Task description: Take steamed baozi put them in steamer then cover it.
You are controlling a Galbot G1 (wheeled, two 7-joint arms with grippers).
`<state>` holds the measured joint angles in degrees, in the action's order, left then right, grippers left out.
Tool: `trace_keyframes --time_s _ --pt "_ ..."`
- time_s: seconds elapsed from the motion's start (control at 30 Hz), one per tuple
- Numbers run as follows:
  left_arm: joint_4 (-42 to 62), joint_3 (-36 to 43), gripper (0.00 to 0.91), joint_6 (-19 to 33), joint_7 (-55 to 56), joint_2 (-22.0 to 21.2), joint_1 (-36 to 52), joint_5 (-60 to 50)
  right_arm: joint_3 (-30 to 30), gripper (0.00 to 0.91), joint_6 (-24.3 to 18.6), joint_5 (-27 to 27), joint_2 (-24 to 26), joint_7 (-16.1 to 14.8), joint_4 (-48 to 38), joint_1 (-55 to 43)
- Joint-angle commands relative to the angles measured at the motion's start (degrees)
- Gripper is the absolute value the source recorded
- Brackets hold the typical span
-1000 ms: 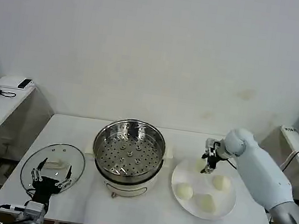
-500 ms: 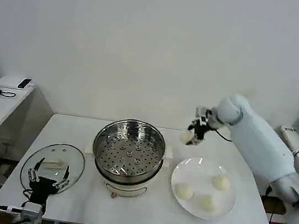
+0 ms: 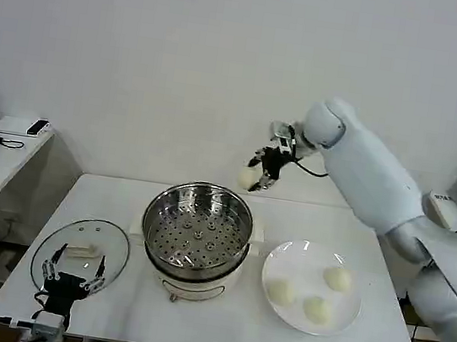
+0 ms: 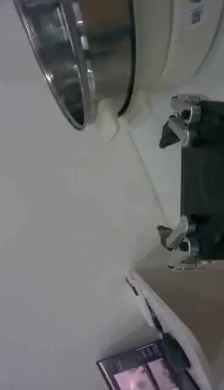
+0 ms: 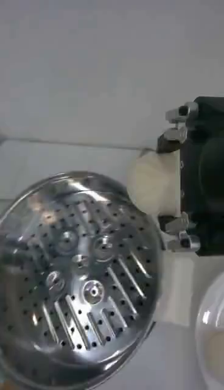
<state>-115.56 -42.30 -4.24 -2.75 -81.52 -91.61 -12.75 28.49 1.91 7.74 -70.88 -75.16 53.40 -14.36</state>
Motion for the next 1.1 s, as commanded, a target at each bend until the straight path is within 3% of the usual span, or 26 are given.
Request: trace_keyframes --time_s 0.03,0.2,0.43,0.77,0.97,1.1 --pt "0.71 0.38 0.907 -0.01 -0.01 -0.45 -0.27 -1.02 0.75 0.685 -25.37 6.45 -5.99 -2.08 -3.75 -3.16" --pt "0.58 0.50 0.907 -0.03 -0.18 -0.55 -0.84 -1.90 4.45 0.685 -28.01 15.00 -4.65 -0.45 7.96 -1.32" --pt "0.71 0.23 0.907 -0.48 -0.48 -0.62 -1.06 -1.53 8.46 0.685 -35.48 24.70 -7.38 3.31 9.33 0.55" --pt "0.83 -0.02 0.907 -0.57 -0.42 -0.81 -1.36 -1.77 10.92 0.685 -37.19 28.62 -8.15 5.18 11.66 1.81" --pt "0.49 0.13 0.907 -0.61 -0.43 -0.97 -1.59 -1.79 10.91 0.685 -38.17 34.53 -10.23 8.76 7.52 2.70" --pt "0.42 -0.11 0.907 -0.59 -0.37 -0.81 -1.98 -1.76 10.91 0.685 -38.03 35.40 -11.29 9.55 5.96 3.63"
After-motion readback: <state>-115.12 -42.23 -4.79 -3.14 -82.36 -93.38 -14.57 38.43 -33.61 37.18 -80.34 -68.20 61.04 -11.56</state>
